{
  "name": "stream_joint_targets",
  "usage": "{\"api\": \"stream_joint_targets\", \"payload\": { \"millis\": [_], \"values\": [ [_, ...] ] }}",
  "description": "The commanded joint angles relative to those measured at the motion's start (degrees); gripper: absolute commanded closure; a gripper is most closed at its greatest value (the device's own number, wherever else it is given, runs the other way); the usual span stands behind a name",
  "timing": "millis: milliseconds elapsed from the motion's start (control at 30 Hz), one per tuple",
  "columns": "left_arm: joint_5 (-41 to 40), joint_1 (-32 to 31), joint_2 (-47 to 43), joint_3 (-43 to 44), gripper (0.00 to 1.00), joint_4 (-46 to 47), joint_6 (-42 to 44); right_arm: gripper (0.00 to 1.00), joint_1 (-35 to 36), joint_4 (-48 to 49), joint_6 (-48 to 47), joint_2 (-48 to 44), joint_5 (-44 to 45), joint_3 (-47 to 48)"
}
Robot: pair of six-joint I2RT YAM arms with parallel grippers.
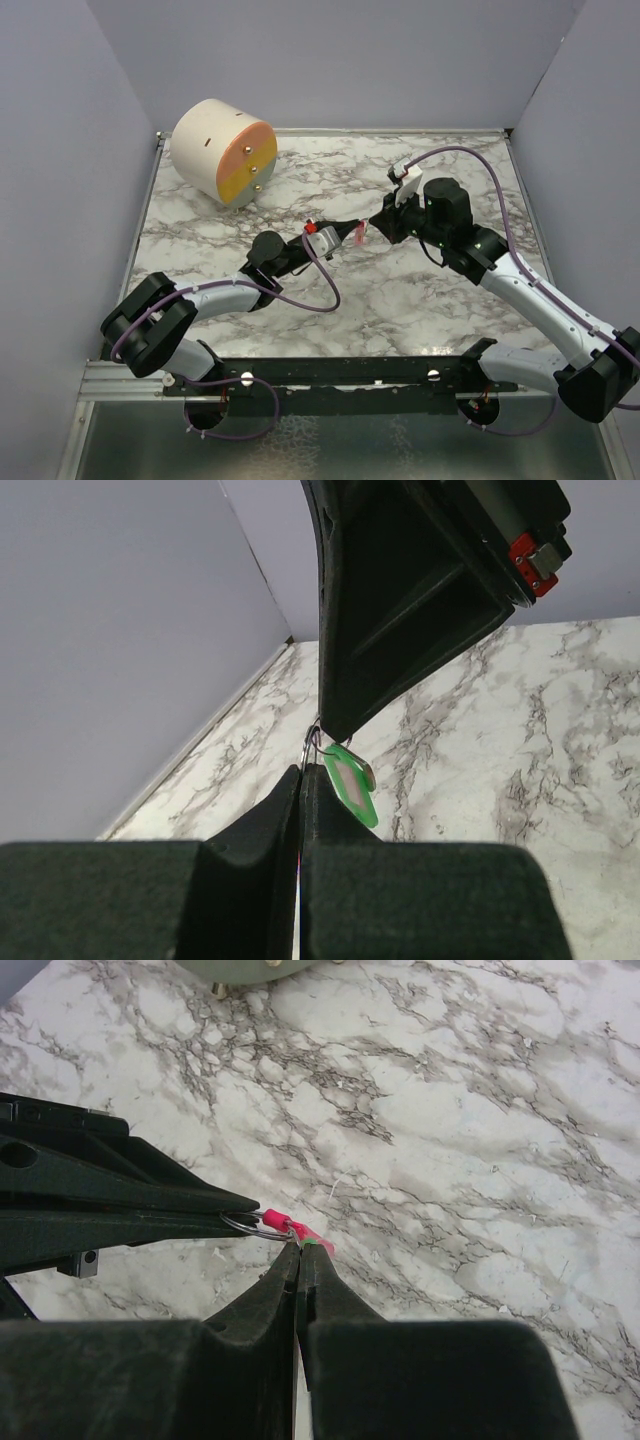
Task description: Put the keys on the keyring
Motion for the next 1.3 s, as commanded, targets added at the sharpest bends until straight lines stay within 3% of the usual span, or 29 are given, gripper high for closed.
{"api": "stream_joint_targets", "payload": {
  "millis": [0,400,533,633,933,1267],
  "values": [
    [-1.3,0.4,-0.6,0.3,1.00,0.3,0.8,0.99,0.1,-0.6,-0.3,-1.0,1.9,0.7],
    [-2.3,0.4,-1.3,1.5,1.00,-0.7,-0.2,0.98,0.1,-0.5,0.2,-0.6,1.7,0.7],
    [-4.2,0.4,-1.7,1.8,1.00,-0.7,-2.3,0.70,0.1,-0.5,2.3,-1.1,5.1,0.7],
    [-6.5,0.5,-2.4,2.0,1.00,-1.8,-4.3,0.57,0.1,0.8,3.1,-3.0,6.8,-0.5],
    [-9.4,0.5,-5.3,3.7,1.00,-7.5,-12.0,0.50,0.1,13.3,2.9,-9.2,5.6,-11.6],
    [-4.6,0.5,-6.7,7.4,1.00,-15.7,-20.4,0.45,0.1,25.5,1.3,-9.9,0.2,-19.5]
  ]
}}
